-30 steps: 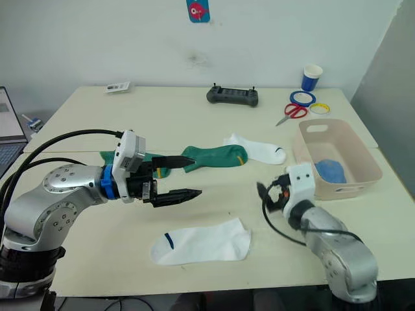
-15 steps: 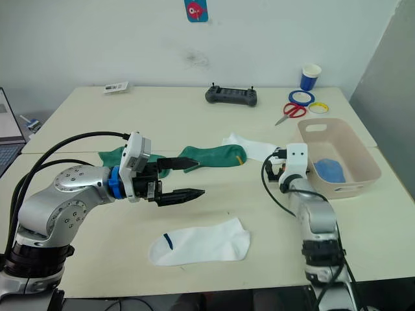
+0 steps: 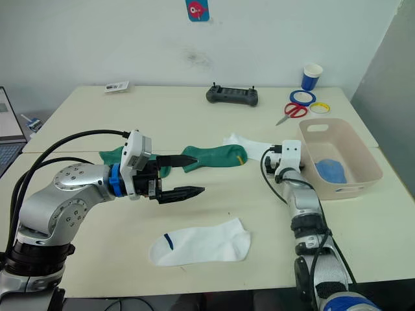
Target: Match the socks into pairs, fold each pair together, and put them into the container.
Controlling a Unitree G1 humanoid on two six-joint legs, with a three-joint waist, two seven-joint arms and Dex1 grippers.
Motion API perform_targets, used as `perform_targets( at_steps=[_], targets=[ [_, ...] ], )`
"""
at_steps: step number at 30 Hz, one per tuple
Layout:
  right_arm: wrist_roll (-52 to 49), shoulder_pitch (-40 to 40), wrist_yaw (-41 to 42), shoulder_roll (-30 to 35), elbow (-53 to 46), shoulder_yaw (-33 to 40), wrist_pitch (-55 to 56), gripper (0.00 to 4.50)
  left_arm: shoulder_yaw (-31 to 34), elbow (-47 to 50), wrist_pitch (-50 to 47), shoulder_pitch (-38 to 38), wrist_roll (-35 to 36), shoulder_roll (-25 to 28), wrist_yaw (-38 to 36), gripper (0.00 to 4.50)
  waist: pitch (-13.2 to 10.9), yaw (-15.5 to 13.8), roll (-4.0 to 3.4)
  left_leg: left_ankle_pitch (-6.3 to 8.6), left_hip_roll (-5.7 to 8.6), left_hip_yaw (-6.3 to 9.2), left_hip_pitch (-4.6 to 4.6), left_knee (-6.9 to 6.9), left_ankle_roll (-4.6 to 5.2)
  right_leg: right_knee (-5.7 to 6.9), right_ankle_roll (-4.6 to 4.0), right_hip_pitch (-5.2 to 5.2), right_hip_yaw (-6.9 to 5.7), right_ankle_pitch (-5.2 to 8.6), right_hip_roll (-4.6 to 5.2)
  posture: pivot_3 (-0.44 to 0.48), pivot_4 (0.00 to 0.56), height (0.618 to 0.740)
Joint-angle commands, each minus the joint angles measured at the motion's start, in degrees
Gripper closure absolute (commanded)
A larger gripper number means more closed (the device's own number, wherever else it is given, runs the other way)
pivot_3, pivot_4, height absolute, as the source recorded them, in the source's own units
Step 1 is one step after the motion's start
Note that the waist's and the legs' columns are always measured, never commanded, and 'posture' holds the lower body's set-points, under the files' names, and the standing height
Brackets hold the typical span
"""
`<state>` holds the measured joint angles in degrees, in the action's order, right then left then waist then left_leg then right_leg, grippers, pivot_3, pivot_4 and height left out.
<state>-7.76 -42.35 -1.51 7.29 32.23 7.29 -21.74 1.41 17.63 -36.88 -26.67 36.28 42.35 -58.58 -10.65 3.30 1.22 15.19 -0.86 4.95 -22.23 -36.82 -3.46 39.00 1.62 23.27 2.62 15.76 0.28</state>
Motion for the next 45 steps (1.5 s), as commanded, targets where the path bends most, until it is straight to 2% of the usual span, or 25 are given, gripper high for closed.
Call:
perform_targets(
  at_steps=[1,6,10,18,25,33,38,45],
  targets=[
    [0.0,-1.4,0.1,-0.3,0.9,0.8,2.4,1.31,-0.3,1.7,0.8,-0.9,-0.3,-0.4,0.3,0.00,0.0,0.0,0.00,0.00,0.00,0.00,0.00,0.00,0.00,0.00,0.00,0.00,0.00,0.00,0.00,0.000,0.150,0.740],
    [-0.2,-1.0,0.1,-0.9,0.5,1.0,2.8,3.07,-0.8,1.9,0.8,-1.3,-0.5,-0.5,0.7,0.00,0.0,0.1,0.00,0.00,0.00,0.01,0.01,0.00,0.00,0.03,-0.01,0.00,0.00,-0.01,0.00,0.000,0.150,0.740],
    [0.6,1.7,0.7,-0.7,-6.7,-0.6,0.8,4.47,-1.0,1.1,1.3,-1.8,-1.3,-0.7,0.8,0.00,0.0,0.0,0.00,0.00,-0.01,0.02,0.02,-0.01,0.00,0.04,-0.02,0.00,-0.02,-0.01,-0.01,0.000,0.150,0.740],
    [2.4,6.1,1.7,-0.3,-22.5,-4.5,-4.4,4.47,-1.1,0.4,1.9,-1.9,-2.7,-1.8,1.3,0.00,0.0,0.0,0.00,0.00,0.00,0.03,0.00,-0.02,0.00,0.05,-0.02,0.00,-0.03,-0.02,0.01,0.000,0.150,0.740],
    [3.5,2.6,4.5,2.8,-31.7,-6.3,-8.3,4.47,-1.1,-0.8,3.3,-2.4,-4.4,-3.3,2.8,0.00,0.0,-0.1,-0.01,0.00,0.00,0.02,0.02,-0.04,0.00,0.05,-0.02,0.00,-0.01,-0.02,0.00,0.000,0.150,0.740],
    [0.0,-1.2,8.5,6.7,-43.4,-4.4,-16.7,4.47,-0.2,-1.1,3.1,-2.3,-4.9,-4.0,4.6,0.00,0.0,-0.1,-0.01,0.00,-0.01,0.05,0.00,-0.03,0.00,0.04,-0.02,0.00,-0.06,-0.02,0.00,0.000,0.150,0.740],
    [-5.6,1.5,13.6,9.9,-54.6,-3.9,-27.2,4.47,0.6,-1.7,2.8,-2.3,-4.5,-2.9,4.1,0.00,0.0,-0.2,-0.01,0.00,-0.01,0.07,-0.02,-0.04,0.00,0.04,-0.02,0.00,-0.07,-0.02,0.01,0.000,0.150,0.740],
    [-8.9,7.2,16.7,15.7,-62.8,-2.3,-34.5,4.47,0.4,-1.8,2.5,-2.6,-4.2,-2.6,3.7,0.00,0.0,-0.4,-0.01,0.00,0.02,0.07,-0.03,-0.08,0.01,0.03,-0.01,-0.02,-0.07,-0.01,0.03,0.000,0.150,0.740]
  ],
)
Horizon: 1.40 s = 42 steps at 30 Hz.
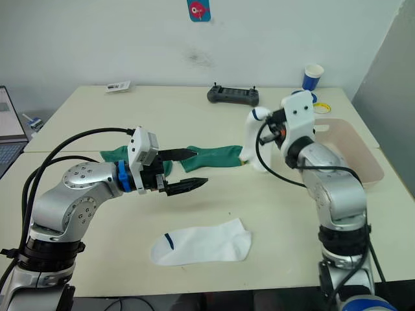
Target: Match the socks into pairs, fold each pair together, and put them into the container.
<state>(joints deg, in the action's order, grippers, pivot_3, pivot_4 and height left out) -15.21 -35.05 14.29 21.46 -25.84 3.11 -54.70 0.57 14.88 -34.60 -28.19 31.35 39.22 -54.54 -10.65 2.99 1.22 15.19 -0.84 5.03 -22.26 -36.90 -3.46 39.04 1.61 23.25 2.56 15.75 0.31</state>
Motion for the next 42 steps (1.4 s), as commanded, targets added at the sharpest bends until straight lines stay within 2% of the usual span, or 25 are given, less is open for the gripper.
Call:
perform_targets(
  at_steps=[1,11,15,19,22,27,35,39,42],
  targets=[
    [-1.8,0.1,1.3,2.2,-5.6,2.0,-2.4,4.47,1.1,1.1,0.1,-1.0,0.8,0.5,-0.4,0.00,0.0,-0.1,0.00,0.00,0.00,0.00,0.00,-0.01,0.00,0.00,0.00,0.00,0.00,0.00,0.00,0.000,0.150,0.740],
    [-4.4,-2.1,3.3,8.3,-10.0,4.5,-6.9,4.47,0.7,0.6,0.0,-1.5,0.7,0.3,-1.1,0.00,0.0,0.0,0.00,0.00,-0.01,-0.01,0.00,-0.03,0.00,-0.01,0.01,0.00,0.01,0.00,-0.02,0.000,0.150,0.740],
    [-3.8,-2.7,4.3,11.6,-10.7,2.8,-6.4,4.47,0.5,0.5,-0.1,-1.2,0.7,0.6,-1.8,0.00,0.0,0.0,0.00,0.00,-0.01,0.00,0.01,-0.01,0.00,-0.01,0.01,0.00,0.00,0.01,-0.02,0.000,0.150,0.740],
    [-5.2,1.1,4.2,9.4,-13.2,-2.5,-8.0,4.47,0.4,0.9,-0.4,0.0,1.1,2.5,-4.3,0.00,0.0,0.2,0.00,0.00,-0.03,0.01,0.01,0.01,0.01,-0.03,0.01,0.00,-0.01,0.01,-0.04,0.000,0.150,0.740],
    [-4.2,4.2,2.5,4.5,-11.7,-8.9,-7.6,4.47,0.9,1.4,-1.0,1.0,1.8,4.7,-6.7,0.00,0.0,0.3,0.00,0.00,-0.06,0.01,0.02,0.01,0.01,-0.01,0.01,0.00,-0.02,0.01,-0.06,0.000,0.150,0.740],
    [-4.0,4.6,1.6,-3.1,-6.3,-13.7,-6.7,4.47,1.9,1.8,-1.6,2.9,1.9,8.1,-9.3,0.00,0.0,0.3,0.00,0.00,-0.06,0.00,0.01,-0.05,0.00,-0.01,0.04,0.01,0.01,0.02,-0.06,0.000,0.150,0.740],
    [-4.6,4.0,4.5,-10.0,2.0,-20.2,-4.1,4.47,3.9,-1.0,0.7,6.0,0.3,12.9,-11.0,0.00,0.0,0.3,-0.02,0.00,-0.08,0.03,0.04,-0.01,0.00,0.00,0.07,0.02,-0.03,0.05,-0.08,0.000,0.150,0.740],
    [-5.0,3.8,7.6,-8.6,0.3,-22.5,-4.6,3.42,4.7,-0.8,1.1,8.5,0.4,13.9,-12.0,0.00,0.0,0.3,-0.01,0.00,-0.07,-0.01,0.02,-0.02,0.00,-0.04,0.03,0.02,0.01,0.02,-0.06,0.000,0.150,0.740],
    [-6.7,3.6,11.9,-4.4,-3.8,-23.3,-6.2,2.34,4.9,-0.6,2.0,10.5,0.2,14.2,-12.5,0.00,0.0,0.2,-0.02,0.00,-0.07,0.02,0.01,-0.01,0.00,-0.04,0.03,0.02,-0.02,0.02,-0.05,0.000,0.150,0.740]
  ],
)
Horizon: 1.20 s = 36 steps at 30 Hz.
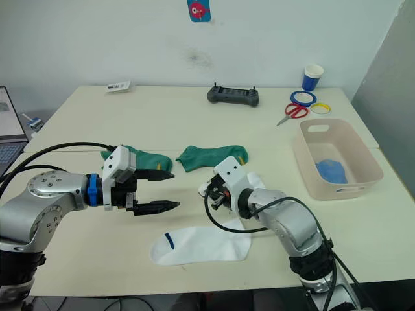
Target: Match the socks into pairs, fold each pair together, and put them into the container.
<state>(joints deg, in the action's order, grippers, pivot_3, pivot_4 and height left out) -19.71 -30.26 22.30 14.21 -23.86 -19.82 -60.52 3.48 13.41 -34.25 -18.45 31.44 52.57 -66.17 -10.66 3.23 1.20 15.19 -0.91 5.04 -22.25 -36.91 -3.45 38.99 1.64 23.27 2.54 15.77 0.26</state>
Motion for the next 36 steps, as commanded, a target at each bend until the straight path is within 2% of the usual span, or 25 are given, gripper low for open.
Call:
perform_targets(
  at_steps=[1,6,7,12,18,22,24,27,33,36],
  targets=[
    [-2.8,-1.2,4.7,4.0,-6.8,-0.2,-0.9,1.98,2.0,0.8,1.8,1.0,0.1,0.7,-0.9,0.00,0.0,0.0,0.00,0.00,-0.01,0.01,0.00,0.01,0.00,0.00,0.02,0.00,-0.01,0.01,0.00,0.000,0.150,0.740],
    [-6.9,-0.6,9.6,11.4,-12.9,2.9,-3.8,0.18,0.5,2.0,2.4,1.9,-0.2,0.2,-1.3,0.00,0.0,0.0,0.00,0.00,-0.01,0.04,0.01,-0.01,0.00,0.02,0.23,-0.01,-0.04,0.14,-0.01,0.000,0.150,0.740],
    [-8.8,-0.1,11.1,13.3,-14.8,4.4,-4.8,0.05,-0.2,2.8,2.4,2.1,-0.3,-0.1,-1.3,0.00,0.0,0.0,-0.01,0.00,-0.01,0.04,0.01,-0.01,0.00,0.02,0.23,-0.01,-0.03,0.14,-0.01,0.000,0.150,0.740],
    [-12.9,3.1,12.9,19.9,-19.6,11.0,-7.1,0.05,-3.7,6.2,2.8,2.3,-1.4,-1.2,-0.5,0.00,0.0,-0.3,0.01,0.00,0.00,0.03,-0.01,-0.02,0.01,-0.01,0.25,-0.03,-0.03,0.15,0.00,0.000,0.150,0.740],
    [-9.2,7.4,4.4,19.7,-18.4,17.8,-8.1,0.05,-8.0,6.4,2.7,0.7,-4.4,-3.7,1.8,0.00,0.0,-0.4,0.01,0.00,0.01,0.02,0.00,-0.04,0.01,0.03,0.26,-0.04,-0.01,0.14,-0.01,0.000,0.150,0.740],
    [-6.3,9.9,0.8,19.3,-17.8,17.2,-6.6,0.05,-9.5,4.7,1.4,0.9,-6.0,-2.4,1.3,0.00,0.0,-0.4,0.01,0.00,0.00,0.03,0.01,-0.02,0.00,0.04,0.26,-0.03,-0.02,0.14,-0.02,0.000,0.150,0.740],
    [-6.0,10.9,0.1,18.6,-18.6,16.1,-6.2,0.05,-9.6,4.4,-4.0,2.8,-4.6,-1.5,2.3,0.00,0.0,-0.3,0.01,0.00,0.00,0.02,0.01,-0.01,0.01,0.03,0.26,-0.03,-0.01,0.14,-0.03,0.000,0.150,0.740],
    [-5.9,11.7,-0.5,18.0,-19.3,15.2,-5.9,0.05,-9.8,5.5,-6.9,6.1,-4.3,-0.5,2.8,0.00,0.0,0.1,0.01,0.01,-0.01,-0.02,0.02,0.00,0.01,0.02,0.27,-0.02,0.04,0.15,-0.04,0.000,0.150,0.740],
    [-5.3,11.6,-0.9,18.4,-18.8,15.3,-4.7,0.05,-10.7,9.9,-15.2,7.7,-2.9,-5.1,10.3,0.00,0.0,-0.8,0.01,0.00,0.01,0.03,0.01,-0.06,0.01,0.03,0.27,-0.07,-0.02,0.14,-0.01,0.000,0.150,0.740],
    [-5.1,11.2,-1.3,18.5,-18.5,15.5,-4.3,0.05,-9.3,10.8,-21.0,5.8,-0.4,-9.9,15.0,0.00,0.0,-1.3,0.01,0.00,0.04,0.02,0.02,-0.08,0.01,0.03,0.30,-0.09,0.00,0.12,0.01,0.000,0.150,0.740]
  ],
)
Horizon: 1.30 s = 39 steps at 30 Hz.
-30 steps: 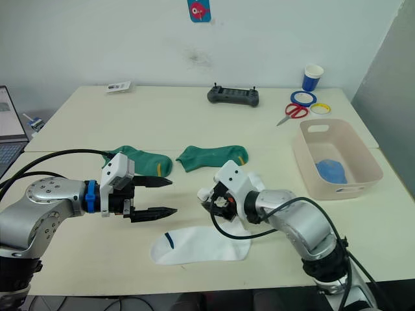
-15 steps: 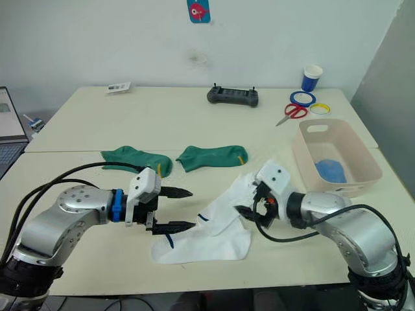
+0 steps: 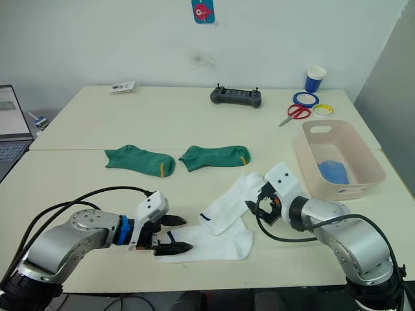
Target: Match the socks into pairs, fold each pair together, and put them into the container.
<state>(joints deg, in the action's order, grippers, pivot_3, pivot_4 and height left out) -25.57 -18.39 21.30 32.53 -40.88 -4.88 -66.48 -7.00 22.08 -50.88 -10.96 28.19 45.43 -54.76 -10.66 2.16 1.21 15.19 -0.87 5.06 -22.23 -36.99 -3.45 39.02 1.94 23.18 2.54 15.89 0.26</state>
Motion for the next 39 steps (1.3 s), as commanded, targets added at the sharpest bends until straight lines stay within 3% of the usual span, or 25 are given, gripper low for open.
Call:
perform_targets(
  at_steps=[1,7,12,15,22,27,32,35,39],
  targets=[
    [0.7,-0.7,-0.4,0.2,-1.5,0.6,1.6,0.05,2.2,2.1,-6.9,-2.7,4.1,-4.3,5.1,0.00,0.0,-0.3,0.02,0.00,0.01,0.01,0.00,-0.02,0.00,0.01,0.01,0.00,0.00,-0.01,0.00,0.000,0.150,0.740],
    [0.6,-0.5,-0.5,0.2,-2.0,0.4,1.7,0.05,4.5,0.1,-15.6,-7.2,6.9,-9.4,11.8,0.00,0.0,-0.3,0.02,0.00,-0.01,0.05,0.00,0.00,0.00,0.01,0.02,0.00,-0.03,-0.01,-0.02,0.000,0.150,0.740],
    [0.4,-0.5,-0.8,-0.6,-1.8,0.6,2.3,0.05,2.3,0.1,-18.4,-7.5,7.4,-10.4,13.2,0.00,0.0,-0.2,0.02,0.00,0.00,0.02,0.01,0.01,0.00,-0.01,0.02,0.01,0.01,-0.01,-0.01,0.000,0.150,0.740],
    [-0.5,-0.4,0.2,-0.6,-1.8,1.3,2.7,0.00,1.4,-0.1,-20.0,-7.1,7.9,-10.1,13.1,0.63,0.0,-0.3,0.02,0.00,-0.01,0.04,0.02,0.02,-0.01,0.01,0.01,0.01,-0.01,-0.01,-0.01,0.000,0.150,0.740],
    [2.1,-1.6,-1.3,-1.2,4.1,1.3,5.8,0.00,0.2,-1.9,-19.1,-7.5,7.2,-12.2,14.6,2.74,0.0,-0.3,0.02,-0.01,0.05,0.00,0.04,0.00,-0.01,0.00,0.01,-0.02,0.02,-0.02,0.04,0.000,0.150,0.740],
    [6.8,-5.8,-4.8,-7.1,17.6,0.7,12.3,0.00,-0.3,-2.1,-18.3,-7.4,7.2,-12.3,14.9,4.33,0.0,-0.2,0.03,-0.01,0.04,-0.04,0.08,0.01,-0.02,0.02,-0.02,-0.02,0.05,-0.04,0.03,0.000,0.150,0.740],
    [9.5,-10.6,-4.5,-12.5,34.3,0.9,19.6,0.00,-0.6,-2.4,-17.0,-7.5,6.8,-11.6,14.8,4.46,0.0,-0.2,0.02,-0.01,0.02,-0.03,0.11,0.03,-0.02,0.03,-0.31,-0.02,0.04,-0.20,0.01,0.000,0.150,0.740],
    [9.7,-11.9,-2.9,-13.8,39.2,1.0,22.0,0.00,-0.6,-2.8,-16.2,-7.6,6.6,-11.4,14.8,4.46,0.0,-0.3,0.02,-0.01,0.03,-0.06,0.10,0.03,-0.02,0.02,-0.32,-0.01,0.06,-0.21,0.02,0.000,0.150,0.740],
    [9.6,-11.7,-0.2,-14.4,40.4,-0.4,22.6,0.91,-0.4,-2.9,-14.8,-7.2,6.1,-9.9,14.1,4.50,0.0,-0.2,0.02,-0.01,0.03,-0.06,0.10,0.04,-0.02,0.01,-0.33,-0.01,0.06,-0.21,0.03,0.000,0.150,0.740]
  ],
)
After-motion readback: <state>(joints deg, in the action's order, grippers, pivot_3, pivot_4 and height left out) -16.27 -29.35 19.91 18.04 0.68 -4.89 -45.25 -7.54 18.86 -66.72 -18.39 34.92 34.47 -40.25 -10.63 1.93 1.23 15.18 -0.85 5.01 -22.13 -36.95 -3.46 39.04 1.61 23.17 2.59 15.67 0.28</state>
